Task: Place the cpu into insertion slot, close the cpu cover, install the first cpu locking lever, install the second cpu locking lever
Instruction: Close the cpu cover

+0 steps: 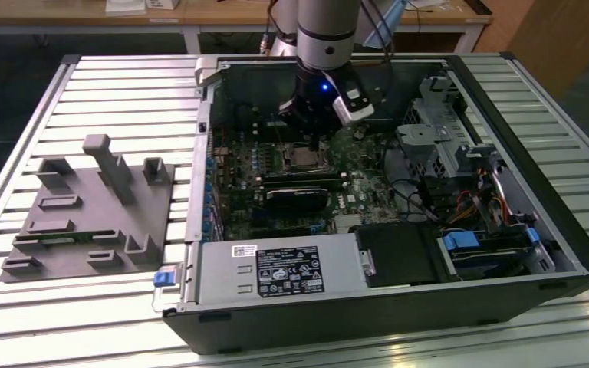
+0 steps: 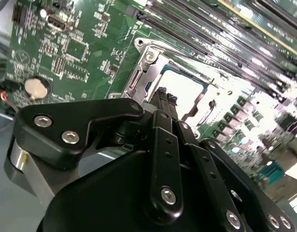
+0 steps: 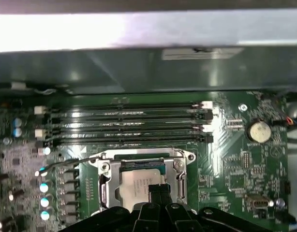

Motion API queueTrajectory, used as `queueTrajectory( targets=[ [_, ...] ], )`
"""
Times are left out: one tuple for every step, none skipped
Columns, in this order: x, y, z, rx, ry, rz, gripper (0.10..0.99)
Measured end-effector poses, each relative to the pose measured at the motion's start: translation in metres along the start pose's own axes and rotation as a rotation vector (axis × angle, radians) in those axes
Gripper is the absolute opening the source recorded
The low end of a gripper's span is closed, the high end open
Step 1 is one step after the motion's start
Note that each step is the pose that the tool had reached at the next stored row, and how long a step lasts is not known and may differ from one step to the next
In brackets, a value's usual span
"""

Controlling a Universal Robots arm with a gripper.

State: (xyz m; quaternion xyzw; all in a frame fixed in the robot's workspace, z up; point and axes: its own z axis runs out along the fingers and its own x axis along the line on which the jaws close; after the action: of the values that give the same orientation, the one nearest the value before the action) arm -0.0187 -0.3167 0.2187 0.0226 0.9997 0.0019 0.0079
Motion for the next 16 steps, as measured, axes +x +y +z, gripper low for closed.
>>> queueTrajectory(
  targets=[
    [0.0,0.0,0.0001,0.0,0.0001,-0.018,0.106],
    [0.0,0.0,0.0002,0.0,0.0002,-0.032,0.106],
    [0.0,0.0,0.0003,0.002,0.0001,-0.034,0.106],
    [0.0,0.0,0.0003,0.002,0.0001,-0.034,0.106],
    [0.0,0.0,0.0003,0.002,0.0001,-0.034,0.106],
    [0.0,0.0,0.0002,0.002,0.0001,-0.032,0.106],
    [0.0,0.0,0.0003,0.002,0.0001,-0.025,0.106],
    [0.0,-0.0001,0.0003,0.002,0.0001,-0.014,0.106],
    [0.0,-0.0001,0.0004,0.002,0.0,-0.004,0.106],
    [0.0,-0.0001,0.0006,0.002,0.0,0.005,0.106],
    [0.0001,0.0,0.0009,0.002,-0.0001,0.013,0.106],
    [0.0004,-0.0001,0.0011,0.003,-0.0001,0.02,0.106],
    [0.0012,-0.0001,0.0013,0.003,-0.0001,0.024,0.106],
    [0.0025,-0.0002,0.0016,0.003,-0.0001,0.027,0.106],
    [0.0041,-0.0004,0.0019,0.003,-0.0001,0.028,0.106],
    [0.0057,-0.0006,0.0022,0.003,-0.0001,0.029,0.106]
  ],
)
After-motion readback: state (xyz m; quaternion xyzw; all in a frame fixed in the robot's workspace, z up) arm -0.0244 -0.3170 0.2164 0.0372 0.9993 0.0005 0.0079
